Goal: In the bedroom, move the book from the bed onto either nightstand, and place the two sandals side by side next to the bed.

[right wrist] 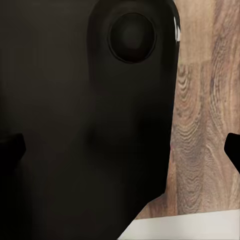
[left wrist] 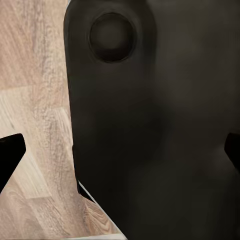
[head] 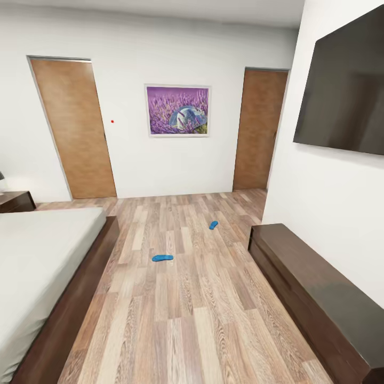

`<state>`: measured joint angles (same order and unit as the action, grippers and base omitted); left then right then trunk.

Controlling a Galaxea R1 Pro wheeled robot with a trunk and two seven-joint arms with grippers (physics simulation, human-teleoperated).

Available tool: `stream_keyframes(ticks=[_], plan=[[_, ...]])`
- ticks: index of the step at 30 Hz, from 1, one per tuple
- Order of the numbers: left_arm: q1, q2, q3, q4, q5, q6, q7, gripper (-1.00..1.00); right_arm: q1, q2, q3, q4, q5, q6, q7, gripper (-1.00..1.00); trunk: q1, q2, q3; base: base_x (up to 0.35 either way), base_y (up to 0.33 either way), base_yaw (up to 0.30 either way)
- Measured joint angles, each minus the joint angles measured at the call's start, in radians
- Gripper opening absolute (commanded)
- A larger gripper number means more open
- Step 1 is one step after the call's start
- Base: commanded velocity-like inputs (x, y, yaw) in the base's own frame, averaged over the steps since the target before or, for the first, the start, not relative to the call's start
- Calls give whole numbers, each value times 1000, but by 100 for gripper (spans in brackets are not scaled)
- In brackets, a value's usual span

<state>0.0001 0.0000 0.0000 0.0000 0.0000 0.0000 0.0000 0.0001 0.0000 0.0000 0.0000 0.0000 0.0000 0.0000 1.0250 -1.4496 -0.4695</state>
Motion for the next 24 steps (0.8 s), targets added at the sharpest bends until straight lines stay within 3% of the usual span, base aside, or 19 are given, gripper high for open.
stream_keyframes(ticks=[24], plan=[[-6,7,7,-1,-1,-3,0,100,-6,9,-3,-9,-3,-3,-2,100,0,0,1,0,0,0]])
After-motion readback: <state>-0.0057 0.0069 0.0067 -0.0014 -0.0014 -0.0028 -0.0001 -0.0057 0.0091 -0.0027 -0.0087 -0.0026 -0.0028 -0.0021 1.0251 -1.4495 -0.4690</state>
